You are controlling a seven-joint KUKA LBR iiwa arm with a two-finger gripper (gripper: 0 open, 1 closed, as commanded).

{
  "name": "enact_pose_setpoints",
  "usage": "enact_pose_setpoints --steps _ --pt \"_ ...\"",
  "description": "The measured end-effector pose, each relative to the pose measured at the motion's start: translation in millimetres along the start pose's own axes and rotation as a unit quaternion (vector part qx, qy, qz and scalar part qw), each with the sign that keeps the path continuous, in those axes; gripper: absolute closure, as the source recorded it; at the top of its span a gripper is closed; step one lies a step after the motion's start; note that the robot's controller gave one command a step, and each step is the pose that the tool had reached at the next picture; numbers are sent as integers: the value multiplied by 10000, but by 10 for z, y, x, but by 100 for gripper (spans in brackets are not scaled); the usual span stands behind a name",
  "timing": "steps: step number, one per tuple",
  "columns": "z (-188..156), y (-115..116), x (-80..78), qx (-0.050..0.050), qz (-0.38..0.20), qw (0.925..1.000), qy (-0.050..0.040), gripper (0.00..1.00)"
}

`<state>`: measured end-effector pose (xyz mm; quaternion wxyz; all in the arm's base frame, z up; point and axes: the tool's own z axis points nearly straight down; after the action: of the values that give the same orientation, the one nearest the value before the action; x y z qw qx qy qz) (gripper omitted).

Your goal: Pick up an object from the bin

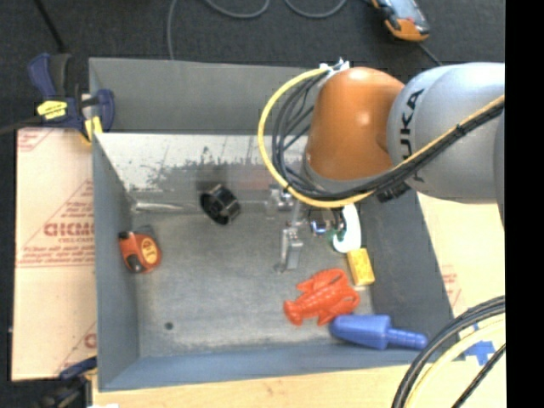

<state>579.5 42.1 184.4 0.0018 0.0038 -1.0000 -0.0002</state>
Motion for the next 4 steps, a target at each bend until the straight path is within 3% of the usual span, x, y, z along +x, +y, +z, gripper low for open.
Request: enact_pose_setpoints --steps 1,2,3,4 --pt "-46 -2 -10 -2 4 10000 -35 0" --pt "125 -382 180 2 -82 10000 -40 0" --pt "167 -488 230 6 -107 9999 -28 0" --pt "-20 -608 49 10 -948 9955 -22 0"
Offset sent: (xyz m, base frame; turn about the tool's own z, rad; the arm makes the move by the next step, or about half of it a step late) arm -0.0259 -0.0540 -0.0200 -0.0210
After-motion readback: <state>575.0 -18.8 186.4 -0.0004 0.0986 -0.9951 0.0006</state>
